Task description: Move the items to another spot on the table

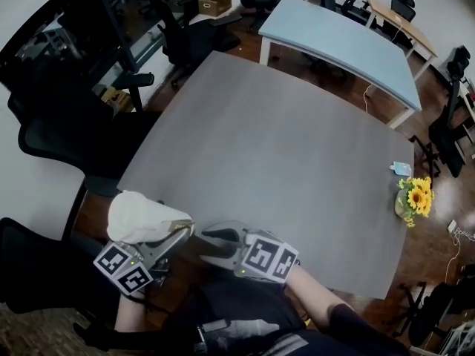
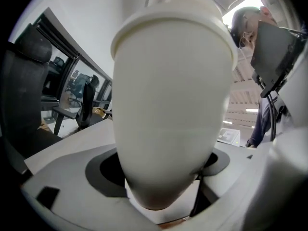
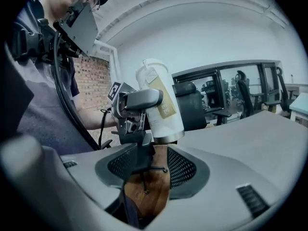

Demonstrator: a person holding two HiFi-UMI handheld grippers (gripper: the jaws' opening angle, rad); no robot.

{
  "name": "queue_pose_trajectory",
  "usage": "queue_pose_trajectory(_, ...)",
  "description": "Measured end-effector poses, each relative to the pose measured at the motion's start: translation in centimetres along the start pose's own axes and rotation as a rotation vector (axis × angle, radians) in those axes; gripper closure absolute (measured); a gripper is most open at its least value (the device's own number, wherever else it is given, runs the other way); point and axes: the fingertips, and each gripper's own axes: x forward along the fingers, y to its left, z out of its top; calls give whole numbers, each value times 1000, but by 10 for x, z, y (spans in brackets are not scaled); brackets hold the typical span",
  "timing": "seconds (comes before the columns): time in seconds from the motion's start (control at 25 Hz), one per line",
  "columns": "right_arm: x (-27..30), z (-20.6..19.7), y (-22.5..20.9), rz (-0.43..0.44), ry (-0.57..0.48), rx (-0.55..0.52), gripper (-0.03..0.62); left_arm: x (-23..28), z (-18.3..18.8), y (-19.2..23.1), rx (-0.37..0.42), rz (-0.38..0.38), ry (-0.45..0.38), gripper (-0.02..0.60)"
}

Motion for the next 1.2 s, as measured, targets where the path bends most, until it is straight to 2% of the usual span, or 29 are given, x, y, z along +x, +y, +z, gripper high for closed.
queue_pose_trajectory(0.24,-11,1,-24,71,-31,19,399,32,11,9,19,66,11,158)
queue_pose_trajectory(0.4,-19,-6,-30,80,-22,29,399,39,19,20,46,121,26,158)
queue_pose_trajectory(0.76,-25,-5,-62,-14,-65,130,439,50,38,82,62,202,17,158)
queue_pose_trajectory(0.96,-14,3,-86,-76,-49,176,439,58,40,123,84,191,23,158)
queue_pose_trajectory(1.2,2,19,-119,-105,-73,259,439,84,34,172,127,185,31,158)
